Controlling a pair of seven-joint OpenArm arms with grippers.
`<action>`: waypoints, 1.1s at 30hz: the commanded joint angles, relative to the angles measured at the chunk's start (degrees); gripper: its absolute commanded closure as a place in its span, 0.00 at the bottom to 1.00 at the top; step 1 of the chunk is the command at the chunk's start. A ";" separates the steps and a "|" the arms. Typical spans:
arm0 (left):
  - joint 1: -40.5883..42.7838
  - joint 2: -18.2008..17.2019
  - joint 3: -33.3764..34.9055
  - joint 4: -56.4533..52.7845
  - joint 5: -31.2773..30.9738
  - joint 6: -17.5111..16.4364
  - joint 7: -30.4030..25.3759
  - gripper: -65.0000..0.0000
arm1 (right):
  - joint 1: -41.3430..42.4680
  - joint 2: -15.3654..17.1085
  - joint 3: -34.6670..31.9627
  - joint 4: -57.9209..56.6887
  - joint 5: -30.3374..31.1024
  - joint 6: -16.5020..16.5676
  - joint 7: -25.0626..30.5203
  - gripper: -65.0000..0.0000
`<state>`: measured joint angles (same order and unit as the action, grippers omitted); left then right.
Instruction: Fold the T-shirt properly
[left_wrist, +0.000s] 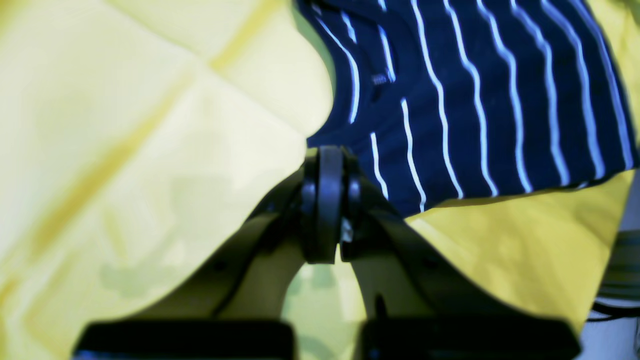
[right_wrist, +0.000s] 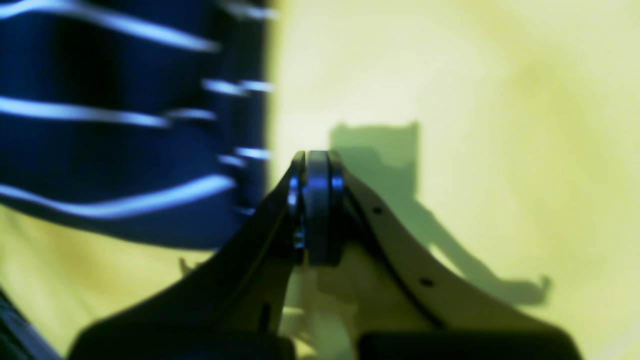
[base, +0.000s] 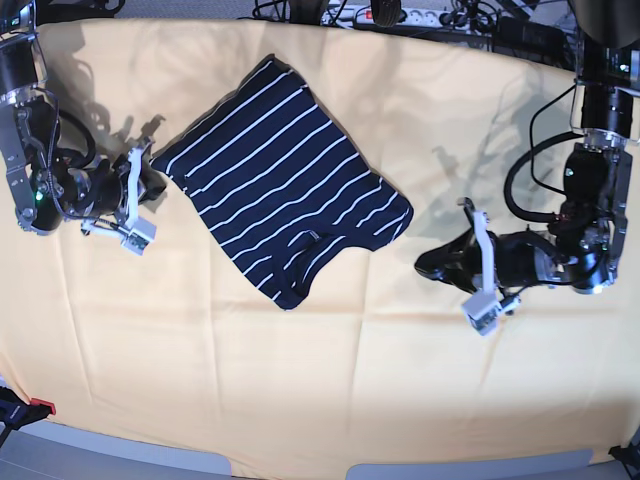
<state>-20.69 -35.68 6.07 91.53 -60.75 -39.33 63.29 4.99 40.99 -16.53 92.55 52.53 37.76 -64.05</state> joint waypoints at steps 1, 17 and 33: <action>-1.20 -0.83 -2.01 0.72 -1.79 -0.17 -1.25 1.00 | 0.13 1.01 0.74 0.79 1.44 0.66 -0.33 1.00; 5.64 -0.83 -8.76 0.72 -5.99 -0.67 -0.55 1.00 | -19.06 -2.29 0.85 15.65 9.86 2.24 -7.67 1.00; 5.79 -1.20 -8.76 0.74 -20.39 -0.67 11.04 1.00 | -20.52 -2.27 13.77 32.20 -13.57 -10.36 3.74 1.00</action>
<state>-13.67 -35.73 -2.00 91.48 -80.09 -39.55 74.96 -15.94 38.00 -3.01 124.01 38.72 27.53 -61.08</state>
